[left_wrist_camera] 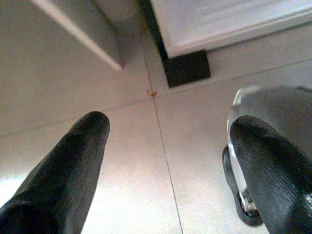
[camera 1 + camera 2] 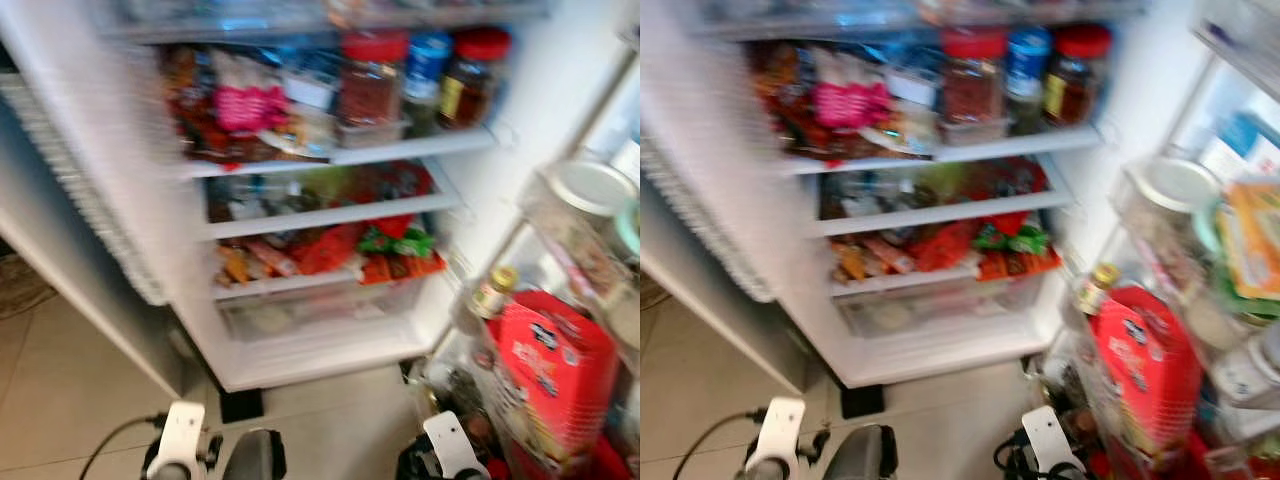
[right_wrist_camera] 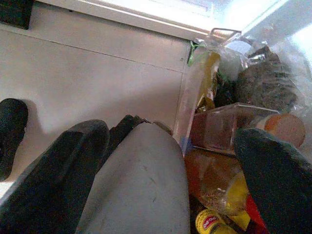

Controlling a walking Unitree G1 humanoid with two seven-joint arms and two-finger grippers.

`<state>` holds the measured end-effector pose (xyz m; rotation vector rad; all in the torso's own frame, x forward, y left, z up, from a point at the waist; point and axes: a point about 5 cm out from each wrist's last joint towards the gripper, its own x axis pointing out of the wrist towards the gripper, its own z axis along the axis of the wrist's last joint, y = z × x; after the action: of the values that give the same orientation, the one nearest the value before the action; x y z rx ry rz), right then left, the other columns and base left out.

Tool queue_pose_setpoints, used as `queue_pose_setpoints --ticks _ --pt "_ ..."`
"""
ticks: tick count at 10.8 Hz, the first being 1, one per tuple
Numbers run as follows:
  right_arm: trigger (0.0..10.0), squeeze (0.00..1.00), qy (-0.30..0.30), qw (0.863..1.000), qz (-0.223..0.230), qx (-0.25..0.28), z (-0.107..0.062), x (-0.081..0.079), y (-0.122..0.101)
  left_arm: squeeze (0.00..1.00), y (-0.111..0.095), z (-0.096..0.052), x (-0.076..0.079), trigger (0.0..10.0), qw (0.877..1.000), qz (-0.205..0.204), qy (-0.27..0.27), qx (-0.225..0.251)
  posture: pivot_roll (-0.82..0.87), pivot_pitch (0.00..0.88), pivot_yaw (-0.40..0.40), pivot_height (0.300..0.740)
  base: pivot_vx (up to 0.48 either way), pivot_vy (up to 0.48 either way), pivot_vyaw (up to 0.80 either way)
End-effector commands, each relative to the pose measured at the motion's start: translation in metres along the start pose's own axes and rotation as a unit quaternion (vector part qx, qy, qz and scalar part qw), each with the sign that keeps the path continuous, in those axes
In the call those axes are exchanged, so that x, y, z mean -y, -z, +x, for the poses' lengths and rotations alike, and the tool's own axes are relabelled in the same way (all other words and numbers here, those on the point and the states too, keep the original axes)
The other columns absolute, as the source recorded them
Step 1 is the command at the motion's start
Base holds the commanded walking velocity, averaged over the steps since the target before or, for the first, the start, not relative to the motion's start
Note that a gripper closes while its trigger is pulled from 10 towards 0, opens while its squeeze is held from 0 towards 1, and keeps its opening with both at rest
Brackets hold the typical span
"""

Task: Restocking fridge

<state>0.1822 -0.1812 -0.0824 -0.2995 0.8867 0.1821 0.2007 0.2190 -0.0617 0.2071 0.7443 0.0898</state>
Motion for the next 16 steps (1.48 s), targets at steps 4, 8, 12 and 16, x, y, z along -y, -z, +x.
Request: queue_pose_setpoints --ticks 4,8,12,16 --pt "10.0 0.00 -0.010 0.999 -0.002 -0.043 -0.005 -0.007 0.023 0.00 0.021 -0.005 0.002 10.0 0.999 0.014 0.004 -0.037 0.05 0.083 -0.016 0.623 0.000 0.450 0.00" --pt "10.0 0.00 0.010 0.998 0.036 -0.048 -0.008 0.003 0.029 0.00 0.021 -0.005 0.001 10.0 0.999 0.020 0.005 -0.037 0.05 0.089 -0.015 0.623 0.000 0.390 0.00" --pt "10.0 0.00 0.011 0.998 0.044 -0.048 -0.008 0.002 0.029 0.00 0.024 -0.006 -0.001 10.0 0.999 0.016 0.003 -0.044 0.05 0.099 -0.014 0.623 0.000 0.359 0.00" --pt "10.0 0.00 0.014 0.997 0.050 -0.053 -0.007 -0.001 0.028 0.00 0.024 -0.006 -0.003 10.0 0.999 0.009 -0.001 -0.046 0.05 0.118 -0.014 0.623 0.000 0.358 0.00"
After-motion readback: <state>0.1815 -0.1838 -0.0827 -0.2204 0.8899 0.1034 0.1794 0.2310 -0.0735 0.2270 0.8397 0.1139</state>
